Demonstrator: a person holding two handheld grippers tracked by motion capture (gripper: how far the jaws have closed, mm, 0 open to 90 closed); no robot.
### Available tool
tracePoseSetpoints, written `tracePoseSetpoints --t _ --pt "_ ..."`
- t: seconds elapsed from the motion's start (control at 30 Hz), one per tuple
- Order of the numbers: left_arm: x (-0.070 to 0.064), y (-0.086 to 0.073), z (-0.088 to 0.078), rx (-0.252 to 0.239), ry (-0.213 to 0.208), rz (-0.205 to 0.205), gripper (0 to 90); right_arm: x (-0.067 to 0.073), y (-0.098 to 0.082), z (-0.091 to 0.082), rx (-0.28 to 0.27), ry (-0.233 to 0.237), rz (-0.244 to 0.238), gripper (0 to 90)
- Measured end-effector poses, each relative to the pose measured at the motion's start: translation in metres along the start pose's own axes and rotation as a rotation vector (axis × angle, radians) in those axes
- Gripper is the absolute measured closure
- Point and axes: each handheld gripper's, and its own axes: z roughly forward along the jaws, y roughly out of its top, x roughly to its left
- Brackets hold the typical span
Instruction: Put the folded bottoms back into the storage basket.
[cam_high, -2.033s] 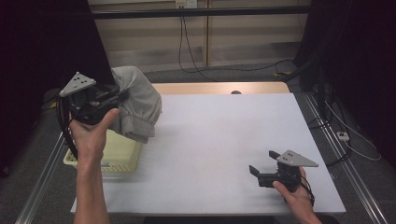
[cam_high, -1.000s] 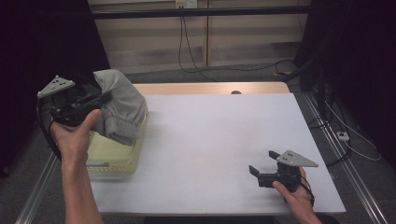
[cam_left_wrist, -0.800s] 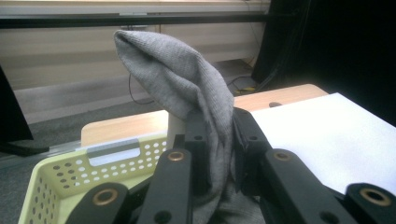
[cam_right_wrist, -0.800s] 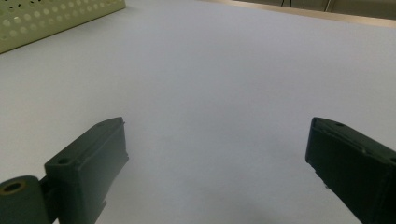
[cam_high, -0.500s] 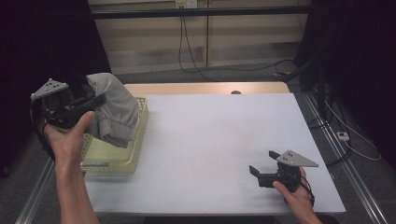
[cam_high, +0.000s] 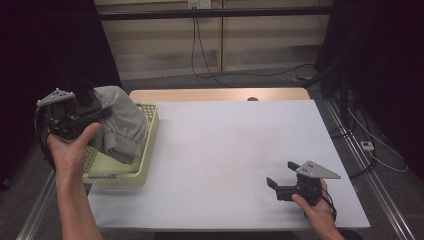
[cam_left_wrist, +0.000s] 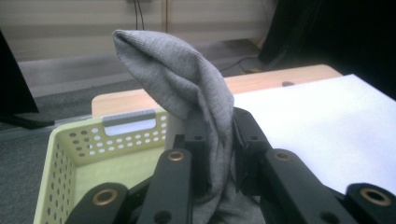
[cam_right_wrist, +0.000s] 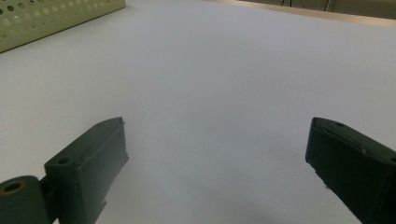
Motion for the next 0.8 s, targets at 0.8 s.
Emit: tracePoseSetpoints --t 0.8 --pt "0.014 -0.015 0.032 0.084 -0.038 -0.034 78.1 0.001 0.0 0.0 0.0 0.004 -0.005 5.2"
